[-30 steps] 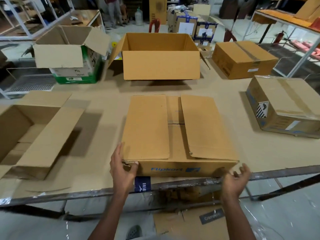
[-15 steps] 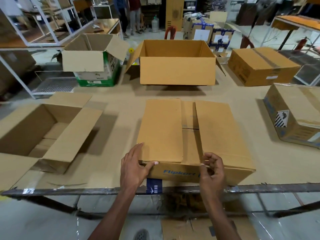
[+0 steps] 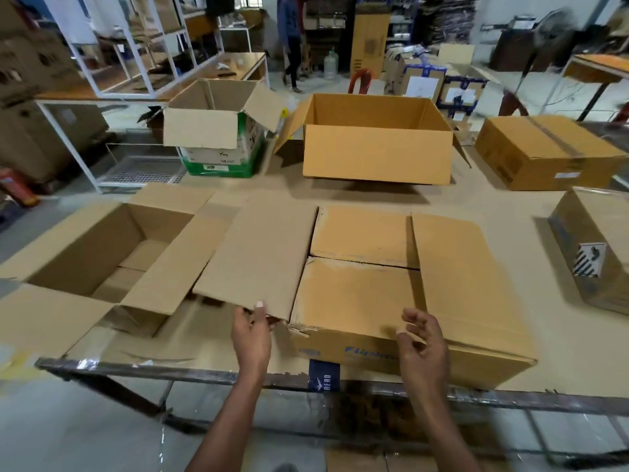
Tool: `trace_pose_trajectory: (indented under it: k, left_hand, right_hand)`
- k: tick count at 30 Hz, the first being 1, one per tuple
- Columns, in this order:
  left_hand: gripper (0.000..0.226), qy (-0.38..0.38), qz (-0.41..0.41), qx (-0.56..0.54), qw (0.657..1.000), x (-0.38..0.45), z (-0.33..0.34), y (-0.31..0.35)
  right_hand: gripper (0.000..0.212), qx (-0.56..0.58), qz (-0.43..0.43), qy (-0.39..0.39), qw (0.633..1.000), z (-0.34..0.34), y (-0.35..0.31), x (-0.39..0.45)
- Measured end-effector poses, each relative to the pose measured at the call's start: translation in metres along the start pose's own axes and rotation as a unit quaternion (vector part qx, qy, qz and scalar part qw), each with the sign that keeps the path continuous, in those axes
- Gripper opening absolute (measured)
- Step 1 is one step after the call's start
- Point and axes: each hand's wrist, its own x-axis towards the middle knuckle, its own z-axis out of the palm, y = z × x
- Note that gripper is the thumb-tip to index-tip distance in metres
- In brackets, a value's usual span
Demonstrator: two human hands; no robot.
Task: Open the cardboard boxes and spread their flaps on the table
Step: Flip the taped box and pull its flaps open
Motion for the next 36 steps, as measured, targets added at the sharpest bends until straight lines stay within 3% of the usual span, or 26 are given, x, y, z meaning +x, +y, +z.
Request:
trace_pose_trajectory:
  k: [2,4,6,8,12,17,21,23,28,32,36]
  left_hand:
    - [0.093,0.017,-0.024,0.001,1.0,0.0,-0.005,-0.005]
    - [0.116,0.04,-0.033,0.032,0.998,-0.001,-0.009,-0.006]
    - [0.106,0.041,-0.007,0.143,0.989,0.004,-0.01,-0.011]
    - [0.077,0.019,0.044,0.279,0.959,0.006,-0.009,-0.016]
    - [0.038,-0.079,0.16,0.315,0.932,-0.001,0.003,-0.006]
    - [0.049,-0.169,0.228,0.362,0.888,-0.005,0.025,0.003]
    - [0.065,-0.205,0.21,0.388,0.874,-0.005,0.033,0.003]
    - [0.059,-0.207,0.211,0.394,0.87,-0.004,0.035,0.004]
    - [0.043,-0.191,0.214,0.421,0.86,0.0,0.038,0.009]
    - [0.034,-0.185,0.225,0.436,0.852,0.007,0.044,0.015]
    - [0.032,-0.214,0.25,0.471,0.819,0.015,0.055,0.025]
  right_hand:
    - [0.047,-0.024,0.001,-0.016,1.0,0.001,0.003,0.002]
    - [0.044,-0.054,-0.003,-0.036,0.998,0.002,0.006,0.004]
    - [0.039,-0.087,-0.007,-0.058,0.995,0.003,0.007,0.005]
    - [0.035,-0.136,-0.023,-0.079,0.987,0.005,0.007,0.008]
    - [0.036,-0.283,-0.057,-0.114,0.951,0.011,0.01,0.021]
    - [0.054,-0.316,-0.005,-0.129,0.94,0.002,-0.005,0.04]
    - [0.053,-0.293,-0.066,-0.042,0.953,-0.033,-0.03,0.063]
    - [0.053,-0.305,-0.075,0.018,0.949,-0.059,-0.034,0.08]
    - [0.056,-0.363,0.01,0.104,0.926,-0.125,-0.01,0.105]
    - [0.064,-0.342,0.091,0.067,0.933,-0.144,0.024,0.109]
    - [0.076,-0.385,0.094,-0.015,0.918,-0.143,0.055,0.098]
